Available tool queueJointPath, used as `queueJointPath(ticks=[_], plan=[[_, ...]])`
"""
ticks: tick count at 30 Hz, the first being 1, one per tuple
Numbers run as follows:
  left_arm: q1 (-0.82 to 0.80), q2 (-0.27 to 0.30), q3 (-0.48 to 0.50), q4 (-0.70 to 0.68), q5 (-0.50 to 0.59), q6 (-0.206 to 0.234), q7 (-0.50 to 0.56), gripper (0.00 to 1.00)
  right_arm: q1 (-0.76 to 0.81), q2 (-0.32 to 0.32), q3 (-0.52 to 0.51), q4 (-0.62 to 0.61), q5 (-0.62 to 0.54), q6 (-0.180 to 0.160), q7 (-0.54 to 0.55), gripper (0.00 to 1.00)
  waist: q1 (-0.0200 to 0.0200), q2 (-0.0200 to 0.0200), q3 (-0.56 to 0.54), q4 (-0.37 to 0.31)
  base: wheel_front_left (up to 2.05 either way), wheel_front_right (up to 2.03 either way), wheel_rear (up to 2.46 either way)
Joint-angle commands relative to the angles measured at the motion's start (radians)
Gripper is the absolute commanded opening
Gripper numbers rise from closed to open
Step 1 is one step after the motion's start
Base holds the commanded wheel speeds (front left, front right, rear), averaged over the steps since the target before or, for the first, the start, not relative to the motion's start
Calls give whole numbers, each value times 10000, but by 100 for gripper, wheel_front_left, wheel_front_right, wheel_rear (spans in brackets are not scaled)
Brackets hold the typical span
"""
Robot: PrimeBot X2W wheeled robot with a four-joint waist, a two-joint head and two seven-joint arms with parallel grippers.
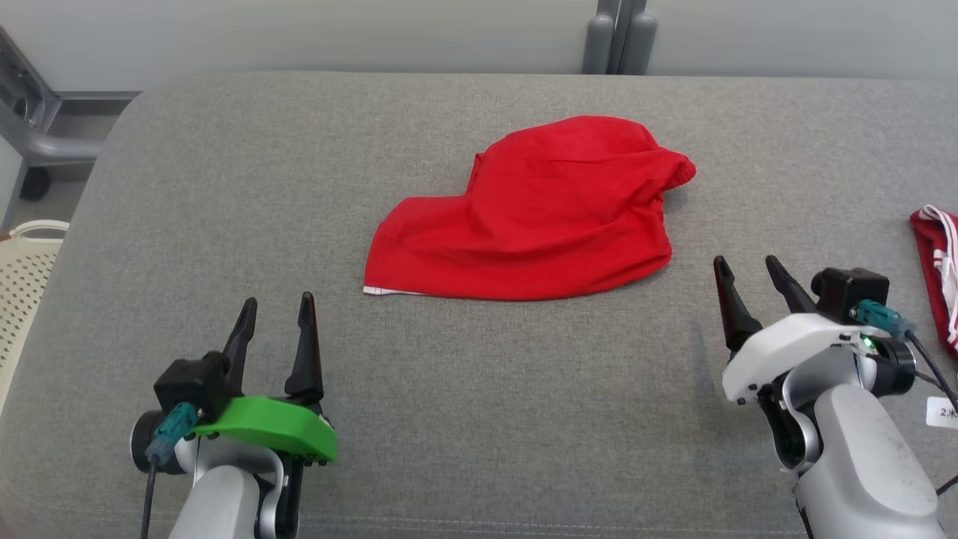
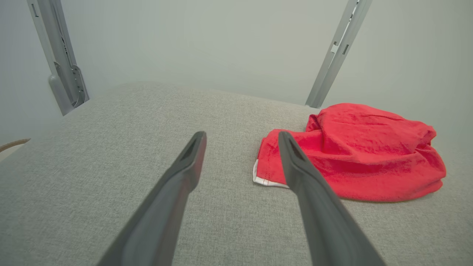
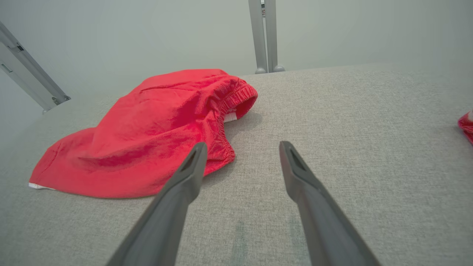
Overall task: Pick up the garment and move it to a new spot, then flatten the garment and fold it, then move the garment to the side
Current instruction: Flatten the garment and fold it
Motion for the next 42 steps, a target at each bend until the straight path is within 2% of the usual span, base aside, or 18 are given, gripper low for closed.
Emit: queueJointPath(ticks=[1, 11, 14, 18, 22, 38, 42], plan=[[386, -47, 170, -239, 190, -31, -1, 100, 423, 72, -170, -250, -190, -9, -265, 100, 0, 0, -401, -24, 0, 0, 0], [2015, -254, 866, -1227, 938, -165, -2, 100, 2012, 489, -705, -1224, -1180, -9, -1480, 100, 0, 0, -970, -24, 0, 0, 0], [2453, -146, 1011, -1411, 1429, -228, -2, 100, 2575, 529, -765, -1469, -1688, -9, -1771, 100, 0, 0, -1170, -69, 0, 0, 0], [2848, -132, 1130, -1380, 1650, -165, -2, 100, 2947, 534, -716, -1571, -1740, -9, -1893, 100, 0, 0, -1353, -121, 0, 0, 0], [3130, -84, 1190, -1158, 1802, -299, -2, 100, 3352, 539, -695, -1640, -1695, -9, -1943, 100, 0, 0, -1450, -158, 0, 0, 0], [3101, -278, 1216, -731, 1793, -567, -2, 100, 3238, 539, -492, -1792, -1611, -9, -1677, 100, 0, 0, -1296, -264, 0, 0, 0], [2554, -297, 1076, -429, 1798, -607, 19, 100, 2798, 539, -361, -1725, -2056, -9, -1487, 100, 0, 0, -935, -366, 0, 0, 0]])
